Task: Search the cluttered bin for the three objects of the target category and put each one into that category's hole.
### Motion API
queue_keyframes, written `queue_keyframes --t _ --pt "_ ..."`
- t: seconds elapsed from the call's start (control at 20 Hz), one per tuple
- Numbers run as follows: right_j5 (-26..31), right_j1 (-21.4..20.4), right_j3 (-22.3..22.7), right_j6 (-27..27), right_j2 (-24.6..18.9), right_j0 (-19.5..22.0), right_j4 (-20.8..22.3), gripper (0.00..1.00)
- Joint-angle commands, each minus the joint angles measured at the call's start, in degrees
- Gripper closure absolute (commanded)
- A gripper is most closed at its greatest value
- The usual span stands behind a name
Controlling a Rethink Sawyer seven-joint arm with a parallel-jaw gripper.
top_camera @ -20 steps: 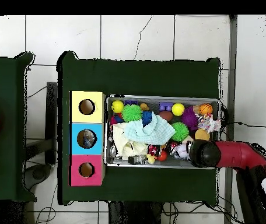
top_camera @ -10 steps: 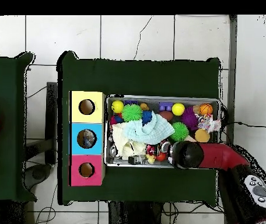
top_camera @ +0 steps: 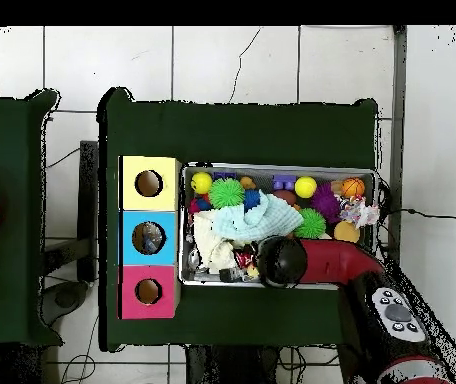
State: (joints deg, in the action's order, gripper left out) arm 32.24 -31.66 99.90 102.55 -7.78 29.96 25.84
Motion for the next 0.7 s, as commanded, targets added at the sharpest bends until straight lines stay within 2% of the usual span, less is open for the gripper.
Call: queue_keyframes --t 0.05,0.3,0.45,0.7 --pt "-3.98 4.58 5.05 16.43 1.46 -2.78 -5.68 0.0" --pt "-6.33 6.11 3.31 12.85 3.0 -2.63 -5.91 0.0" --pt "-6.09 5.71 0.75 7.61 3.74 0.01 -3.66 0.0" --pt "-4.69 2.51 -0.37 0.42 3.31 4.7 -0.68 0.0"
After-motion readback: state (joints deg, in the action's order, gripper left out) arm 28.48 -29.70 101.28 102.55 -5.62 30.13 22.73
